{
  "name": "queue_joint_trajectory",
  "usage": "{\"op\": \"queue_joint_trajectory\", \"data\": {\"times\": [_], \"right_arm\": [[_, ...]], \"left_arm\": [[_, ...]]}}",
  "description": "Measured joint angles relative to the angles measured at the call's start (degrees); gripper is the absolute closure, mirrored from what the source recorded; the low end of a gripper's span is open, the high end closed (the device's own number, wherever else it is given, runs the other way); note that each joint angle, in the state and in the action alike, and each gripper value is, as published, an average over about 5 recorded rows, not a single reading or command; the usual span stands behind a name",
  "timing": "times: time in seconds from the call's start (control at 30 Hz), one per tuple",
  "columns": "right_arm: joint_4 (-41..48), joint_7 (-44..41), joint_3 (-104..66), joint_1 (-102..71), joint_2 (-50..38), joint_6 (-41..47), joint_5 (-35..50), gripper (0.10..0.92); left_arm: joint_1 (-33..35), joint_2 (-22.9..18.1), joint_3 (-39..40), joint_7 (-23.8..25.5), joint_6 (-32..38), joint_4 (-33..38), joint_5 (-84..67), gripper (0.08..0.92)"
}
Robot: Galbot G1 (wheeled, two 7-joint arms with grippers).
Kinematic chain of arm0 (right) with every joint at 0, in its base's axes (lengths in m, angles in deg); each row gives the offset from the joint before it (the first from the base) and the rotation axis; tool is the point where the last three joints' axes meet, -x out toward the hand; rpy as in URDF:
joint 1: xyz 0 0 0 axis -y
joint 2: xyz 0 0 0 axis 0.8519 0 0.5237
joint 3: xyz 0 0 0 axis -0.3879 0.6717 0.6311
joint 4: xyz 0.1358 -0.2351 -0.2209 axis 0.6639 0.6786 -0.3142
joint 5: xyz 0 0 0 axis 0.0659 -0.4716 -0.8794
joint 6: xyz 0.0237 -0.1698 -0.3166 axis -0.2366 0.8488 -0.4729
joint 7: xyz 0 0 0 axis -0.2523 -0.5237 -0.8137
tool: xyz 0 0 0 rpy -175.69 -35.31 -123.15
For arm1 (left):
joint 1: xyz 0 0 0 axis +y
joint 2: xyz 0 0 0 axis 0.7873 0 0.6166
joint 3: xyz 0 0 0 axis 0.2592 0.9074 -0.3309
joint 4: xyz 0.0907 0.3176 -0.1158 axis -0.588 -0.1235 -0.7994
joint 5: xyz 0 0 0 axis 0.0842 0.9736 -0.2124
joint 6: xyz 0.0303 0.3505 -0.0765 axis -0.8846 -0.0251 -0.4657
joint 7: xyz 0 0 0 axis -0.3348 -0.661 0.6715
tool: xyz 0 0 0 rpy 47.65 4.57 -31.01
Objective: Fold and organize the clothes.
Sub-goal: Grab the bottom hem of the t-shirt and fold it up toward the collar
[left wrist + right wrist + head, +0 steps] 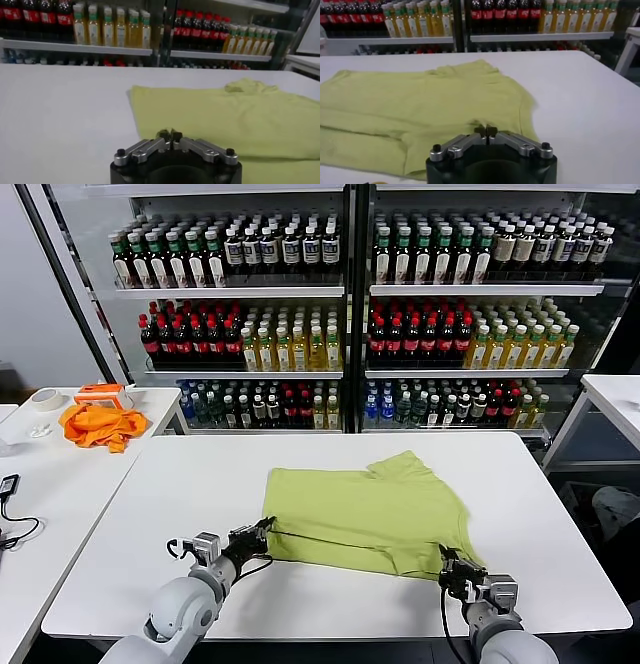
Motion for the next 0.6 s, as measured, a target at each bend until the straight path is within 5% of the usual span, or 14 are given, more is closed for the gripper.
{"op": "queue_joint_trajectory", "data": {"times": [0.6], "right_arm": [[-2.81, -0.12, -5.91, -4.33, -1.90, 1.31, 0.34, 0.335]], "left_arm": [[2.27, 1.62, -2.81, 0.05, 1.68, 2.35, 2.53, 0.350]]}}
